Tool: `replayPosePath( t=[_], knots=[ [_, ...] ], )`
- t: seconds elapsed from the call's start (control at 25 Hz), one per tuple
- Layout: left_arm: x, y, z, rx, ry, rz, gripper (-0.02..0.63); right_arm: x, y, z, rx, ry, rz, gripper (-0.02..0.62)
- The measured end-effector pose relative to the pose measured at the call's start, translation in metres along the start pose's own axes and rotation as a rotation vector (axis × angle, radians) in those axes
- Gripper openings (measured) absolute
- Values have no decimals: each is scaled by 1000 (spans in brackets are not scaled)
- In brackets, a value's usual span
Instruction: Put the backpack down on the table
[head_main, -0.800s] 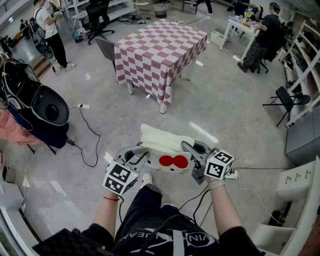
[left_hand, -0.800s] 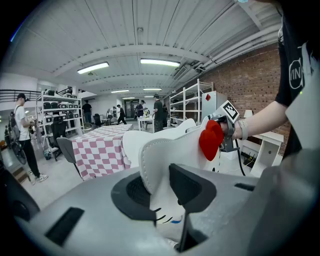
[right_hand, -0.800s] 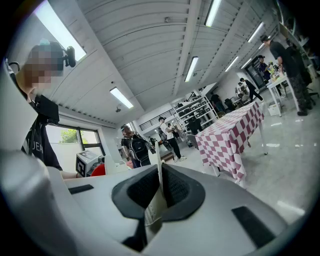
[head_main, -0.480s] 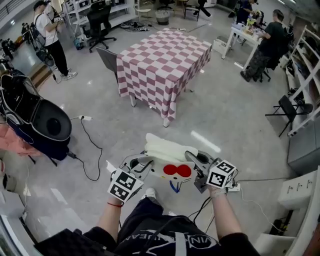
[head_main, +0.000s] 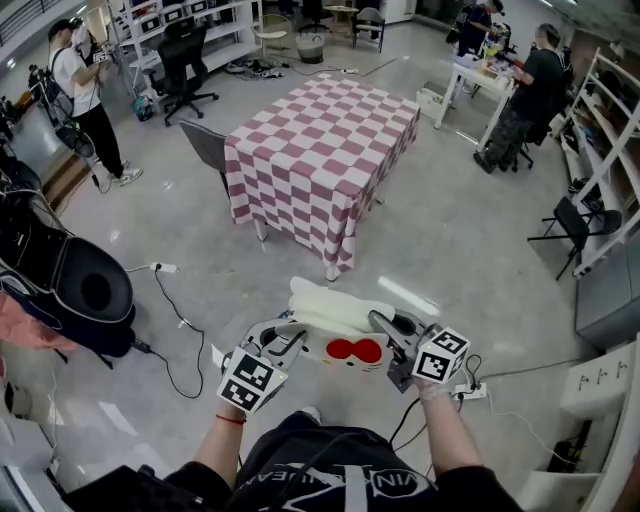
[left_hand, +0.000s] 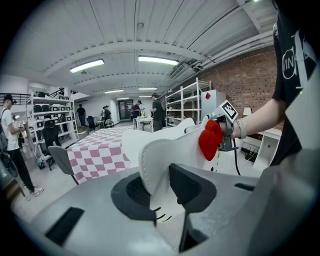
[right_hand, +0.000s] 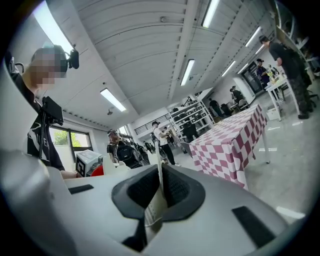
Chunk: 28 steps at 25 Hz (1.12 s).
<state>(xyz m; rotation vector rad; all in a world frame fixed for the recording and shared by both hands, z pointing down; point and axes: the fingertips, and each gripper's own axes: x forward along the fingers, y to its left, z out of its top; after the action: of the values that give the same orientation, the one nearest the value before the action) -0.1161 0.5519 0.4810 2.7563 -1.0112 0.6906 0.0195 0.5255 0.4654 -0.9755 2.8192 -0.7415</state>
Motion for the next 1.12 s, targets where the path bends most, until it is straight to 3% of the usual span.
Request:
replayPosePath(
  t=[0.48, 1.12],
  knots=[
    [18, 72, 17, -10, -32, 20, 100, 66, -28, 37, -38, 23, 4, 12],
    [78, 176, 47, -46, -22, 82, 100, 158, -105, 91, -55, 38, 75, 12]
  ],
)
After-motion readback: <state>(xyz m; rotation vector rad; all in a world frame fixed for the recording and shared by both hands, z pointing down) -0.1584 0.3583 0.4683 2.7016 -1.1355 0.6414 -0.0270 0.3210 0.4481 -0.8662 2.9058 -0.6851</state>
